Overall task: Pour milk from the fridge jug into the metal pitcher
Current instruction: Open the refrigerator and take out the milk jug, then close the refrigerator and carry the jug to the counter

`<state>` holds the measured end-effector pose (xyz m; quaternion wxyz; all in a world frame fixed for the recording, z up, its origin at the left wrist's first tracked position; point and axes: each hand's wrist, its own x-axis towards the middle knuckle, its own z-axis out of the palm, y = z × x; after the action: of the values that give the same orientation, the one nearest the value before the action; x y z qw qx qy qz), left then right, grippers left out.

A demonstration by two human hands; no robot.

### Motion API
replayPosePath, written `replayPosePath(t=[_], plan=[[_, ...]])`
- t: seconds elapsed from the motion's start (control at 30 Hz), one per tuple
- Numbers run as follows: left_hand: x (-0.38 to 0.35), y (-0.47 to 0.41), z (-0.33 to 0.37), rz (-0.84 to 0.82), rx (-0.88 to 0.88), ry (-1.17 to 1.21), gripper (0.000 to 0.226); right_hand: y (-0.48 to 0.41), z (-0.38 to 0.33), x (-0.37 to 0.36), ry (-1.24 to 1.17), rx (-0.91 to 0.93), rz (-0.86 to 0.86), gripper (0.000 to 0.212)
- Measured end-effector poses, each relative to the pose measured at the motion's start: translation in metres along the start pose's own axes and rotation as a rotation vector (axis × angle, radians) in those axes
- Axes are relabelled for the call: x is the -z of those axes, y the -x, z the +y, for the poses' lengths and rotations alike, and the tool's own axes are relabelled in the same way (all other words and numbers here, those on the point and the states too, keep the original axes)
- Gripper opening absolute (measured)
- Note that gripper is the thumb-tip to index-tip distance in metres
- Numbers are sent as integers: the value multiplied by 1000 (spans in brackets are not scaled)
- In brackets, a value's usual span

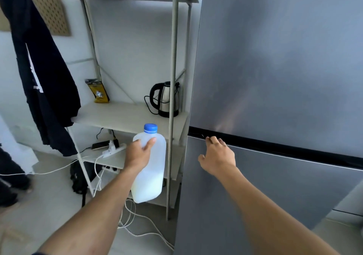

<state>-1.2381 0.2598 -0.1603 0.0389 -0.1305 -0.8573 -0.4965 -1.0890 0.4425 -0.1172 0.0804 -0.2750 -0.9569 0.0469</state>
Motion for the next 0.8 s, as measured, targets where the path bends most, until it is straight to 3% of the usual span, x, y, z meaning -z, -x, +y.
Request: replayPosePath(t=[0.23, 0.4, 0.6, 0.8], plan=[[-1, 0, -6, -13, 76, 95, 49, -8, 0, -4, 41, -2, 14, 64], [13, -2, -5, 17, 154, 256, 48, 0, -7, -17, -34, -43, -107, 101], [38, 2, 24, 95, 189, 306, 50, 48, -55, -56, -466, 5, -161, 101], [44, 31, 43, 110, 168, 373, 46, 70, -92, -67, -735, 71, -237, 117]])
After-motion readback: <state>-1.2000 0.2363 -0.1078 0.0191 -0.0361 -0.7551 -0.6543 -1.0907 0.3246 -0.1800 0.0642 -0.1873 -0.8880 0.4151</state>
